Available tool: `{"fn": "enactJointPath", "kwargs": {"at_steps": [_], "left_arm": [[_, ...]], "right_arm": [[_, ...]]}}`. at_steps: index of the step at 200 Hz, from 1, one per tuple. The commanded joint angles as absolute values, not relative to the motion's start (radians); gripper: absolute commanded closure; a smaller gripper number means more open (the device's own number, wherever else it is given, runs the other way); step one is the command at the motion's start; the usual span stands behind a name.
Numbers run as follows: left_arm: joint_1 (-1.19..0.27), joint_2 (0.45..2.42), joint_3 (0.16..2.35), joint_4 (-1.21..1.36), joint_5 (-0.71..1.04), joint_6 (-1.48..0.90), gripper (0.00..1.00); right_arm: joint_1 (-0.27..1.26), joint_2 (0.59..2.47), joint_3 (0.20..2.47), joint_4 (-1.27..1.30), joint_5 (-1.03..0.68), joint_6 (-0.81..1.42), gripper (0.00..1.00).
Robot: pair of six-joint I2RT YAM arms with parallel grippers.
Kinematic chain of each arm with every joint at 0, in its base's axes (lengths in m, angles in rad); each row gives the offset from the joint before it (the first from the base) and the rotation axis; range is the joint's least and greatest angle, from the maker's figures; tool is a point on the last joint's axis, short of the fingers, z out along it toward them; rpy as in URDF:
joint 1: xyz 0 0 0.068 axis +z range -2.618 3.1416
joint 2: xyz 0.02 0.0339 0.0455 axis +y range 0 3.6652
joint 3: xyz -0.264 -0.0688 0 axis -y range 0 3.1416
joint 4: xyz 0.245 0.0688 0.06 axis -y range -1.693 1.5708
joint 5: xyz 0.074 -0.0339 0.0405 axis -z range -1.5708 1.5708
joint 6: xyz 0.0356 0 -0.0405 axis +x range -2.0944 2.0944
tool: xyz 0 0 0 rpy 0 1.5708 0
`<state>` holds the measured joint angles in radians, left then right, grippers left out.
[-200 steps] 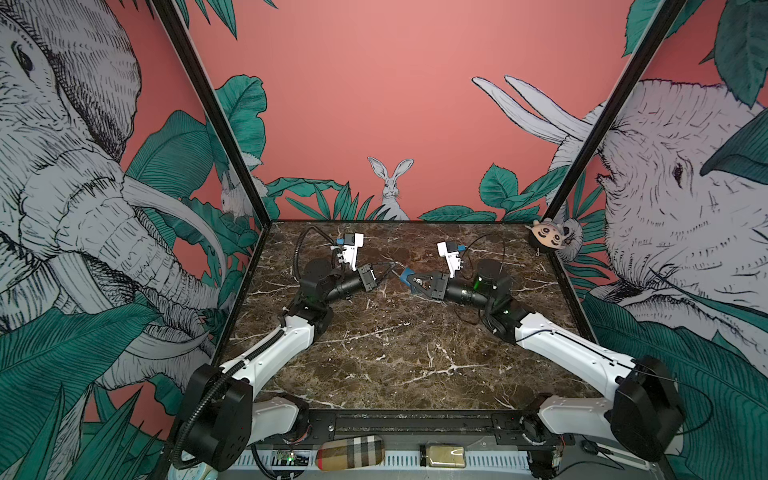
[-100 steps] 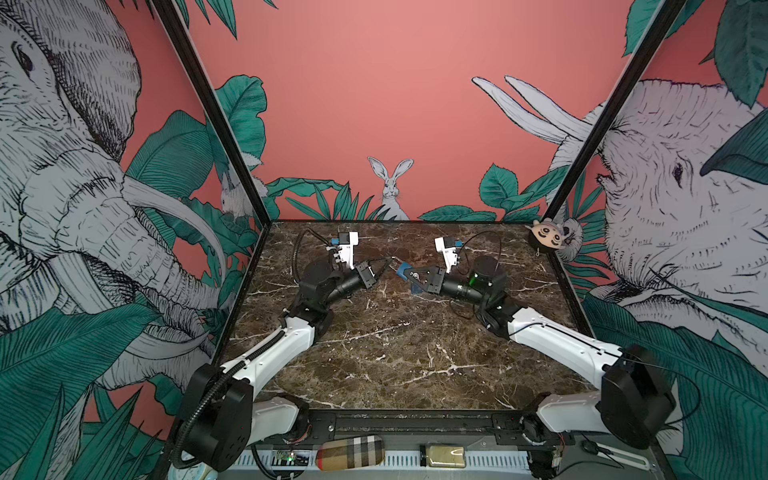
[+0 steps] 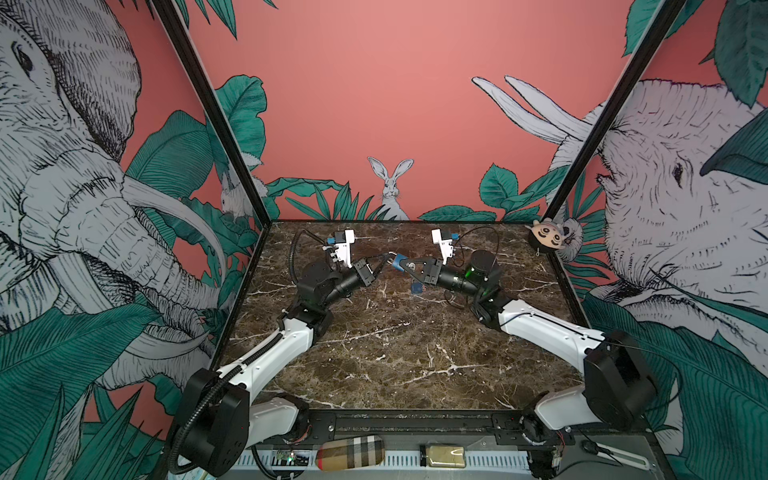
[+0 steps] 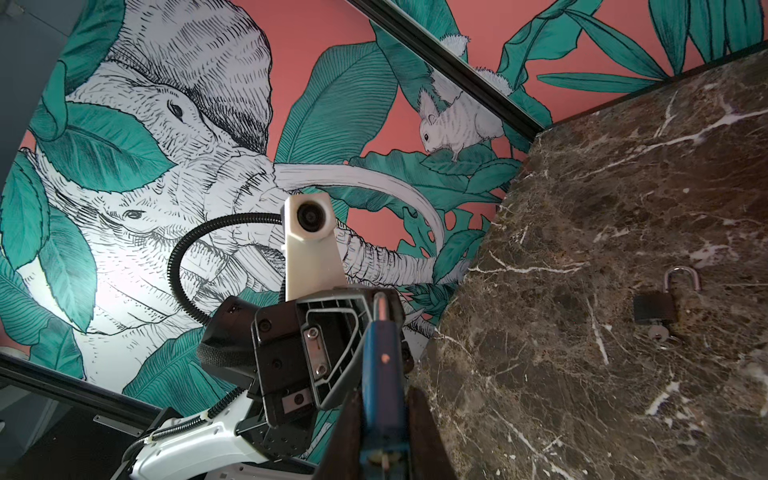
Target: Lock with the key
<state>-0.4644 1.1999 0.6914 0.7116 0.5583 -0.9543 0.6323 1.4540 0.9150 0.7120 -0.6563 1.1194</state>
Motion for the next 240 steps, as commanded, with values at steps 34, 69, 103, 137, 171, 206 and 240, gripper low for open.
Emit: {"fn": "enactJointPath", "kwargs": {"at_steps": [34, 69, 103, 137, 171, 206, 240], "left_arm": [[-0.594, 1.185, 0.693, 0.643, 0.884, -0.94, 1.0], [-0.593, 1.19, 0.713, 0.595, 0.845, -0.938, 0.96], [-0.594, 1.203, 0.737, 0.604, 0.823, -0.963, 0.92], [-0.592, 1.227, 0.757, 0.617, 0.825, -0.983, 0.9], [-0.594, 1.23, 0.755, 0.622, 0.818, -0.979, 0.98], [-0.591, 1.247, 0.776, 0.569, 0.82, -0.954, 1.0], [-0.567, 1.291, 0.81, 0.493, 0.812, -0.949, 1.0]], "right_arm": [[0.65, 1.474, 0.975, 0.904, -0.598, 1.138, 1.0], [0.65, 1.467, 0.958, 0.883, -0.606, 1.125, 1.0], [0.65, 1.45, 0.917, 0.887, -0.609, 1.118, 1.0], [0.65, 1.438, 0.905, 0.876, -0.611, 1.108, 1.0], [0.645, 1.438, 0.901, 0.877, -0.612, 1.106, 1.0], [0.639, 1.437, 0.879, 0.893, -0.604, 1.112, 1.0], [0.626, 1.434, 0.851, 0.923, -0.591, 1.129, 1.0]]}}
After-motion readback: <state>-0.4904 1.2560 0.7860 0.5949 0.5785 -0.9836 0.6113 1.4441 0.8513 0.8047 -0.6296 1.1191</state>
